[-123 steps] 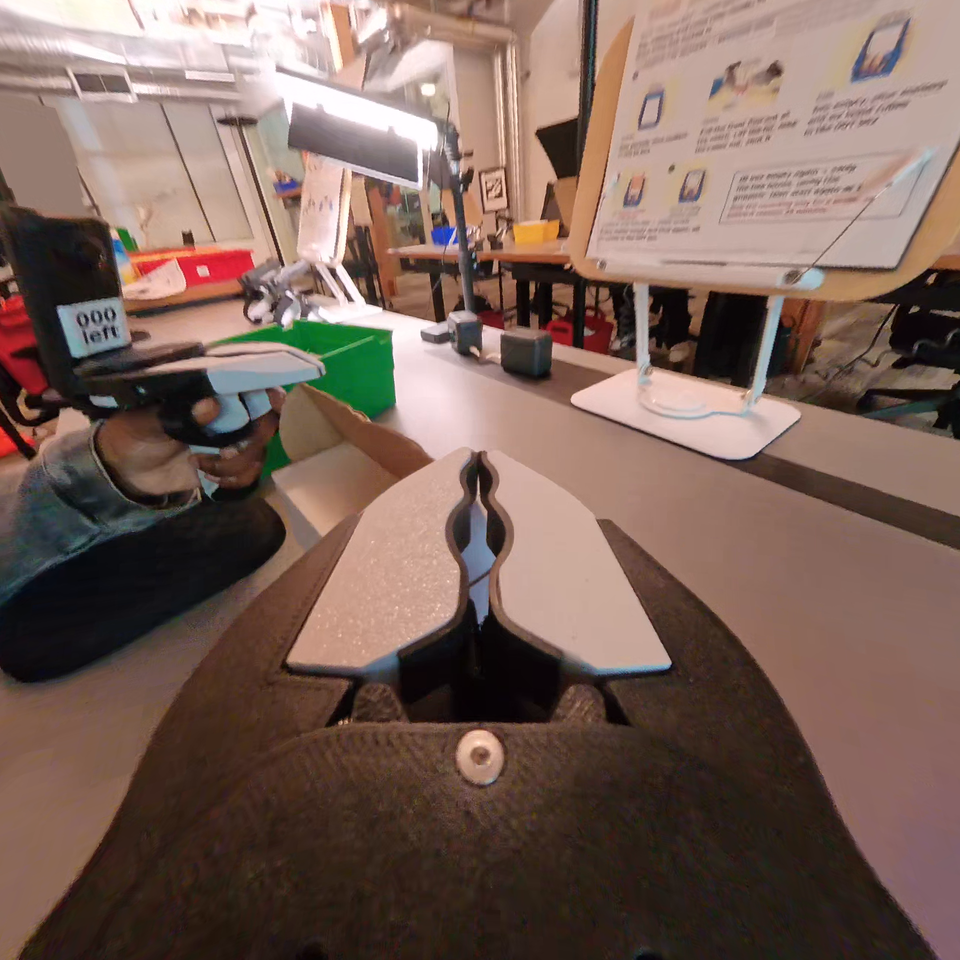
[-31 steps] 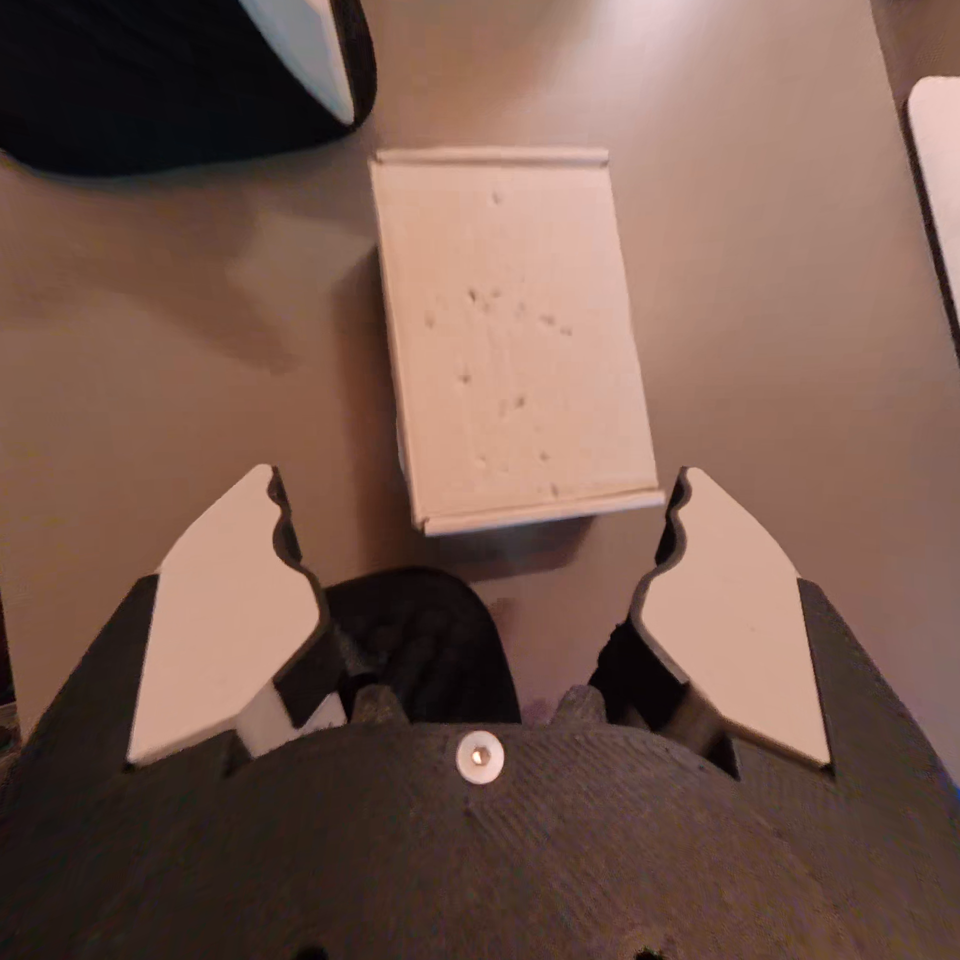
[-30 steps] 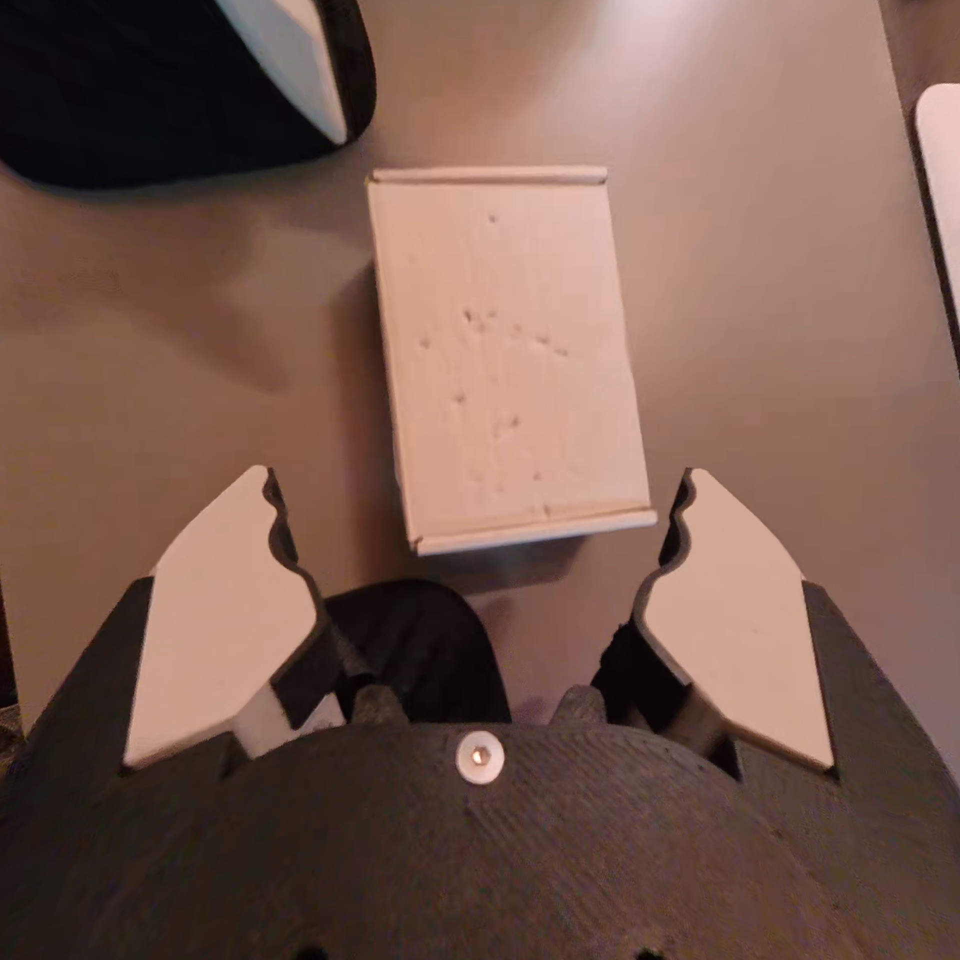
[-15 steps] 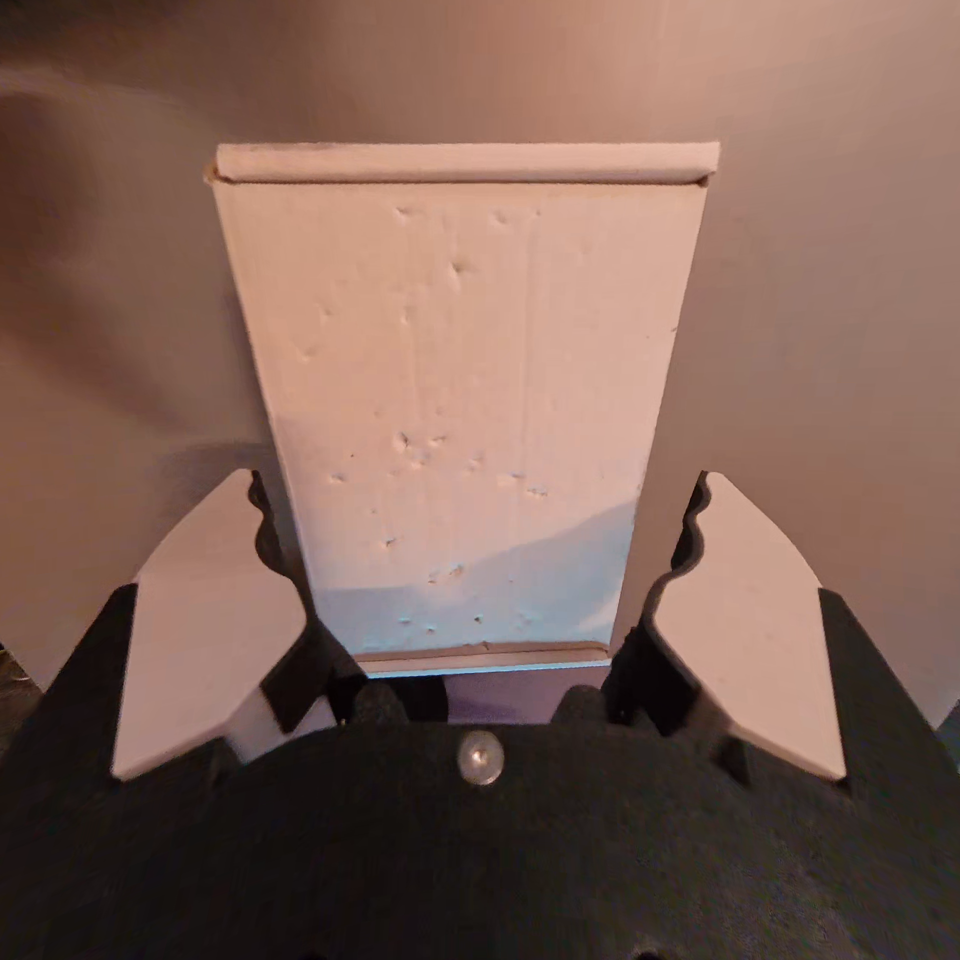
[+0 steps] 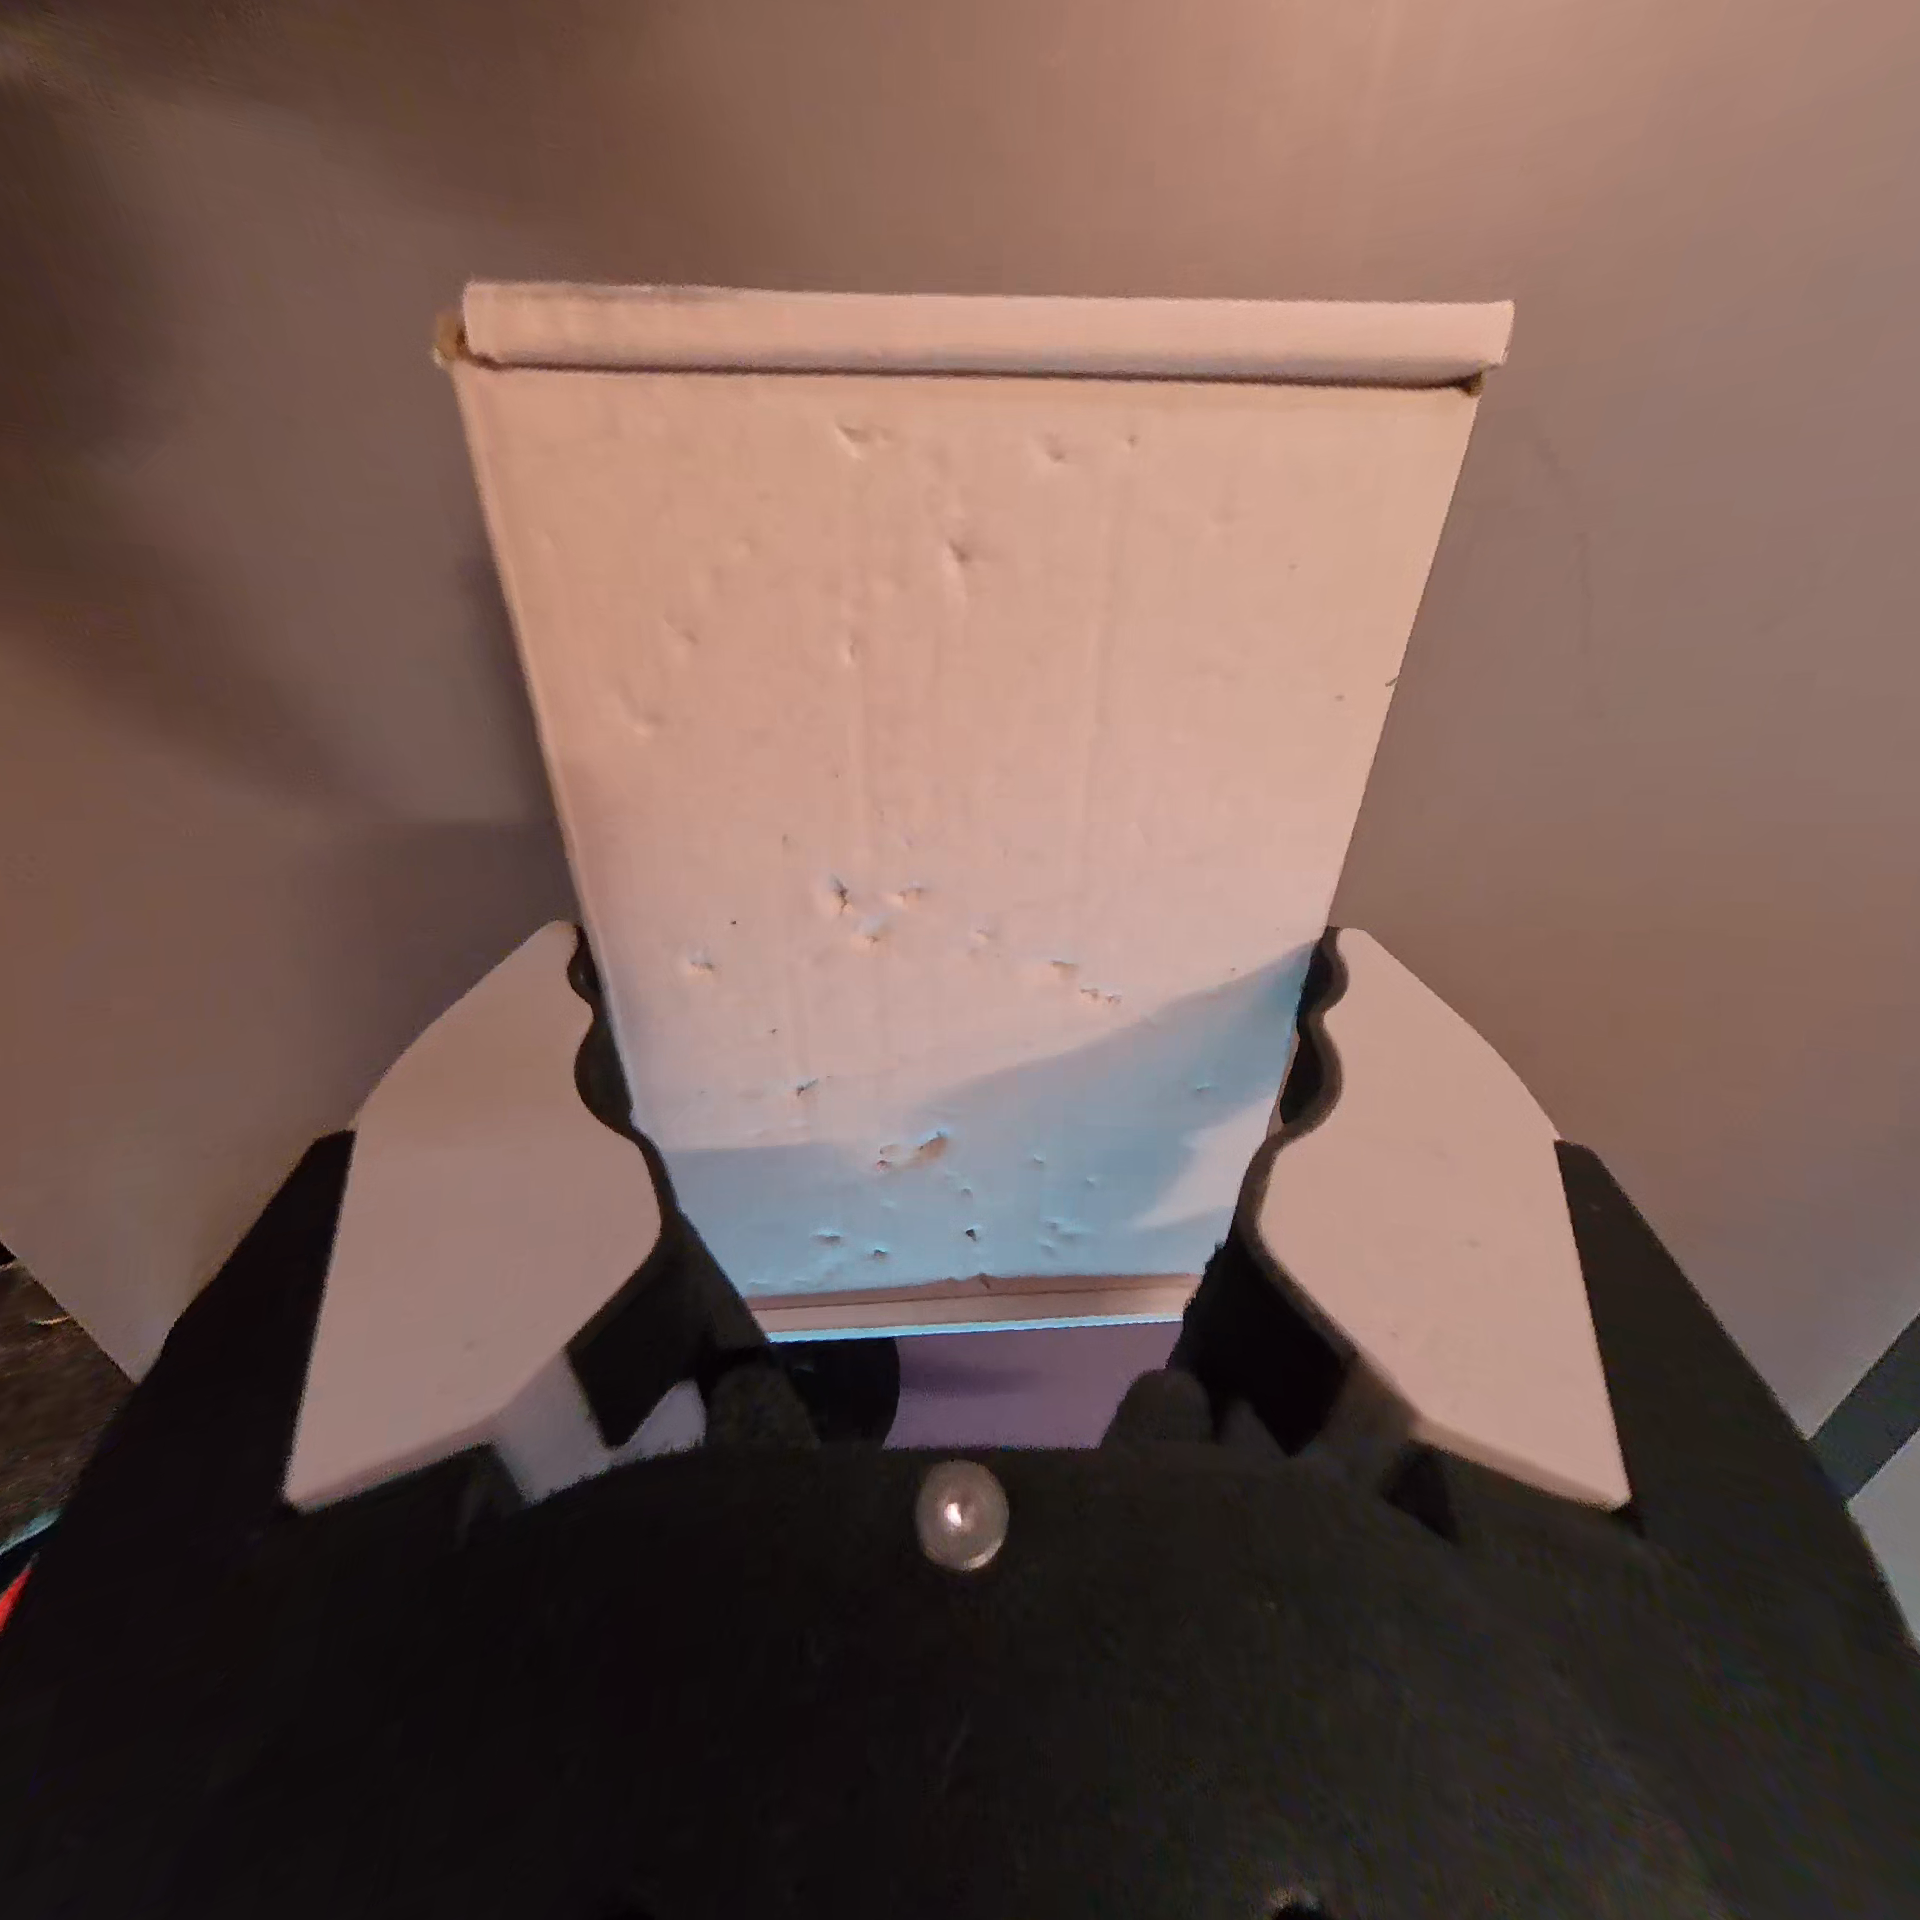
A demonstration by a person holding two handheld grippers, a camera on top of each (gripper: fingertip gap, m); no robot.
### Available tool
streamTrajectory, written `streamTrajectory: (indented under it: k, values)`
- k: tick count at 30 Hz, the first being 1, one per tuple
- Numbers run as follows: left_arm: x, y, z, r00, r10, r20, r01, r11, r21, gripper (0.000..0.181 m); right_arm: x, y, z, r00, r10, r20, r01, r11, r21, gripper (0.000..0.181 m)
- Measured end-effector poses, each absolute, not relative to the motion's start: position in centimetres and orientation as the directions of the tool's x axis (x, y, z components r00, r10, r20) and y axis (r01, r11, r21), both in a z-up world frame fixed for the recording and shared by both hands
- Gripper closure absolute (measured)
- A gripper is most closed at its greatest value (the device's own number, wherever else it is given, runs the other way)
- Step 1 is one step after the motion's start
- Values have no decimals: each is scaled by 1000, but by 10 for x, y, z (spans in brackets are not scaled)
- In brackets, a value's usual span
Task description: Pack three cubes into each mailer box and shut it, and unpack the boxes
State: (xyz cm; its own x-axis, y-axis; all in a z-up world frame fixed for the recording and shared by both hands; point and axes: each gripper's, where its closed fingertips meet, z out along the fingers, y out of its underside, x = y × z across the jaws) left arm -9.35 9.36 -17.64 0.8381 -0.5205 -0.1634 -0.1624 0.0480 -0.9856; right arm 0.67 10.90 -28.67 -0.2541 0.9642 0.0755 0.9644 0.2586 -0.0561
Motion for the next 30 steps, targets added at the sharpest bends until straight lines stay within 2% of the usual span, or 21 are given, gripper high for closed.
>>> streamTrajectory:
  k: [9, 15, 26, 30]
  values:
    - [-95, 94, -178, 840, -513, -174, -176, 45, -983, 64, 16, 113, -256, -304, 945, 116, 944, 316, -98, 57]
    - [-97, 96, -180, 845, -503, -179, -185, 39, -982, 65, 59, 134, -217, -303, 932, 199, 940, 327, -99, 57]
    - [-96, 99, -187, 846, -504, -171, -187, 21, -982, 66, 214, 218, -138, -111, 912, 394, 992, 127, -15, 58]
    - [-95, 101, -189, 846, -508, -165, -184, 13, -983, 67, 261, 244, -135, -80, 899, 430, 997, 77, 26, 58]
